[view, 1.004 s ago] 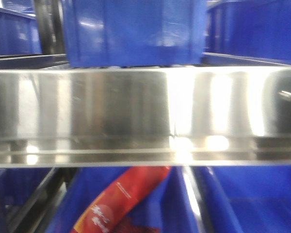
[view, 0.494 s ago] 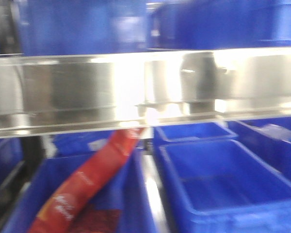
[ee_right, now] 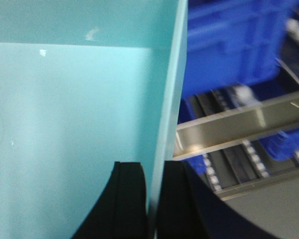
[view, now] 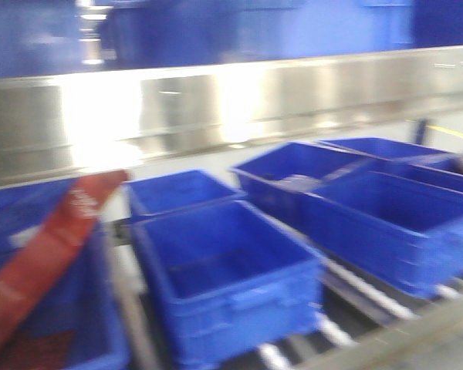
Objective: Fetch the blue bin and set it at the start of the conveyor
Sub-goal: 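Hold the bin with both grippers and turn the base away from the shelf, then drive across the floor carrying the bin toward the red conveyor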
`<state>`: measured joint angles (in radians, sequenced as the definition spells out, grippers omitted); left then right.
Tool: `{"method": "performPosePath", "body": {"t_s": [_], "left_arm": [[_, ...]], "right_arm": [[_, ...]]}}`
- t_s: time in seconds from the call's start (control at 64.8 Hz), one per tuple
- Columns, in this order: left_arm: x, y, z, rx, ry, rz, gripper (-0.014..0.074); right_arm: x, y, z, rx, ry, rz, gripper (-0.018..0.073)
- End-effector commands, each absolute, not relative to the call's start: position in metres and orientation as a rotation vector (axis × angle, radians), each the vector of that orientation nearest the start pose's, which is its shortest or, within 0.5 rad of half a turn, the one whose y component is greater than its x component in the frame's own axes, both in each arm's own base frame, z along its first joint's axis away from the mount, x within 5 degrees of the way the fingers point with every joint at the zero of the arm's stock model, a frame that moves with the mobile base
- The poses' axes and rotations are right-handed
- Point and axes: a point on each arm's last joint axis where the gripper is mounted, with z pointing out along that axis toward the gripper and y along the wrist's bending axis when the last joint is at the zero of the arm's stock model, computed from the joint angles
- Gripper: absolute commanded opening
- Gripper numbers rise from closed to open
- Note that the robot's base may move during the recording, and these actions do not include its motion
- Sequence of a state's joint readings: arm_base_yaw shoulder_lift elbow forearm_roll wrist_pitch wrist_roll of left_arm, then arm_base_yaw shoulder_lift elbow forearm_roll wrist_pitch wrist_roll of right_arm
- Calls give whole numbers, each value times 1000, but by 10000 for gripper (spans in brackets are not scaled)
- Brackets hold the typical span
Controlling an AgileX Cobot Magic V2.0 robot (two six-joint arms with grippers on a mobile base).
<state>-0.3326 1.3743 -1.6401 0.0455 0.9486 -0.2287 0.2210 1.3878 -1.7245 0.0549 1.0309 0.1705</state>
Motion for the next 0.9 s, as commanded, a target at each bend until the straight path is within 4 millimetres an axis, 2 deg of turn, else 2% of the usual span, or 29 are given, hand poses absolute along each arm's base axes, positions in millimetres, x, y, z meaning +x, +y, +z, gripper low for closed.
{"method": "performPosePath", "body": {"t_s": [0.0, 0.88], "left_arm": [[268, -87, 473, 133, 2117, -246, -111], [269, -87, 473, 134, 2116, -237, -111]], "right_arm": [[270, 58, 488, -66, 2131, 212, -153], [270, 58, 488, -66, 2131, 212, -153]]}}
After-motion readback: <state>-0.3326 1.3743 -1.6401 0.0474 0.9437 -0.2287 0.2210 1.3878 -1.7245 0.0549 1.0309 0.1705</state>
